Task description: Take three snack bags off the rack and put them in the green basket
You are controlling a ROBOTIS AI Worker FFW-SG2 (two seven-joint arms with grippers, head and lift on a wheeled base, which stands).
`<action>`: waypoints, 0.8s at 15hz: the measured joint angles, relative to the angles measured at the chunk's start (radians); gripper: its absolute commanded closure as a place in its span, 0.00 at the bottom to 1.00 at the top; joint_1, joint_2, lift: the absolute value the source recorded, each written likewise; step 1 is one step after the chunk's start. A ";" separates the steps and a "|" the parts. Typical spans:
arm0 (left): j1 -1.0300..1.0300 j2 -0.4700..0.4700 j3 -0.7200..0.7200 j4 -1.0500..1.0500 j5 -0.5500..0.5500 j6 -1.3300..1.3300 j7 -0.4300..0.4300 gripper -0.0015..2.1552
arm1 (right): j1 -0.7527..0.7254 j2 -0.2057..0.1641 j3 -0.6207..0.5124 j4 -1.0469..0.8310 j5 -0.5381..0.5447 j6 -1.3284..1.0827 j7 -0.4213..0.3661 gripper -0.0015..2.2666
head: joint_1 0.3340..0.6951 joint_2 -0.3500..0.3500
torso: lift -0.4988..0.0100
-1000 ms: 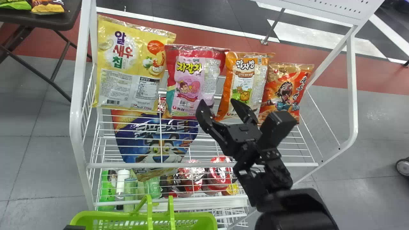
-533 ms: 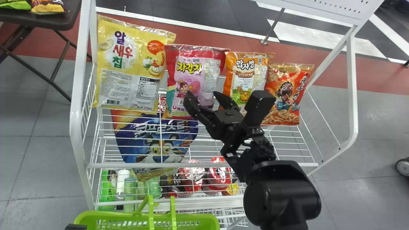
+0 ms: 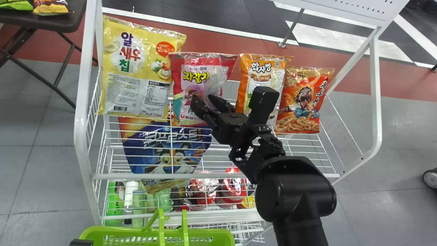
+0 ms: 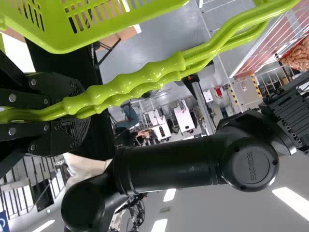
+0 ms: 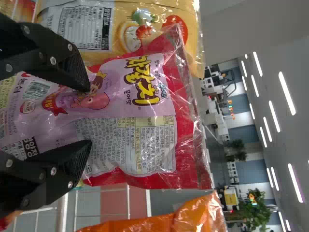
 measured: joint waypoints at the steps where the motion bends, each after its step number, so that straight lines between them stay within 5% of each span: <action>1: -0.001 0.000 0.000 0.000 0.000 0.000 0.000 0.76 | 0.007 0.000 -0.001 -0.009 0.002 0.006 0.010 0.93 | 1.00 0.00 | 0.94; 12: -0.009 0.000 -0.011 -0.003 -0.005 0.000 0.009 0.76 | 0.131 -0.004 -0.039 -0.187 -0.006 0.022 0.071 0.93 | 1.00 0.00 | 0.94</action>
